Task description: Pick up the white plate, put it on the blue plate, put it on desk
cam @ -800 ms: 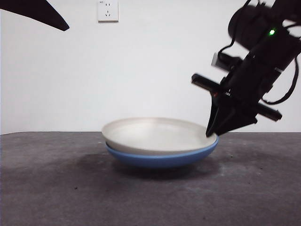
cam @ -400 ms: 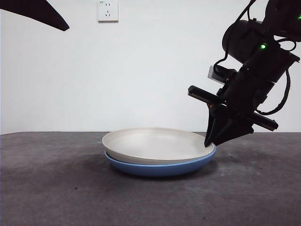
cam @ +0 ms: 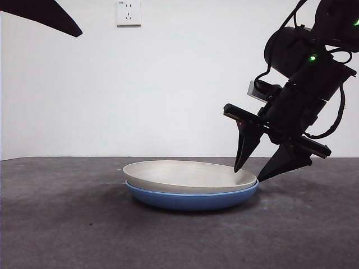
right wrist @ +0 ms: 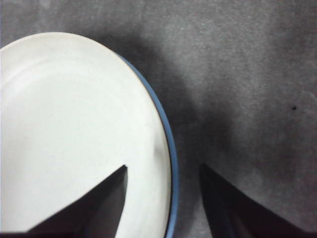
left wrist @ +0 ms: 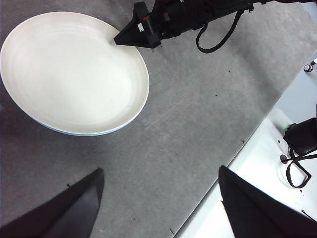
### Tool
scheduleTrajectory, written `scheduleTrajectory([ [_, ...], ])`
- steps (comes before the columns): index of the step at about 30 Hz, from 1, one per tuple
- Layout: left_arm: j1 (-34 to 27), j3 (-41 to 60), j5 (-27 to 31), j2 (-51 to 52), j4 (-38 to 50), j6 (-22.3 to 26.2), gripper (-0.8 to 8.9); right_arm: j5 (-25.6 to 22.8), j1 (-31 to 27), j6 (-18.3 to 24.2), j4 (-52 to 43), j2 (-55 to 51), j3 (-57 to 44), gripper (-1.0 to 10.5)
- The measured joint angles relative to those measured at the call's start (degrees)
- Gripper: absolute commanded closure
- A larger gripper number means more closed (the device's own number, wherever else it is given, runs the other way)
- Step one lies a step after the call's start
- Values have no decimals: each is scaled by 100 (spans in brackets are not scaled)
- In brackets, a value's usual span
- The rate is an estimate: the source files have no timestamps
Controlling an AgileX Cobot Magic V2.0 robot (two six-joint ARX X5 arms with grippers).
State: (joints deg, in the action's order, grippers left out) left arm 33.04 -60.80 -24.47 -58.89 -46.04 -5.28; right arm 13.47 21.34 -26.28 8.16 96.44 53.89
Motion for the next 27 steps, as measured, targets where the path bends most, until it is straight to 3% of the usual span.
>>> scheduleTrajectory([
  [9,0,0,2,0,-109,0,442,-2,0,-9,225,-750,0,689],
  [15,0,0,2,0,-107,2,442,26,0,262,901,-1762,7,690],
  [27,0,0,0,0,-107,0,442,1058,59,1161,2977,-3788,9,690],
])
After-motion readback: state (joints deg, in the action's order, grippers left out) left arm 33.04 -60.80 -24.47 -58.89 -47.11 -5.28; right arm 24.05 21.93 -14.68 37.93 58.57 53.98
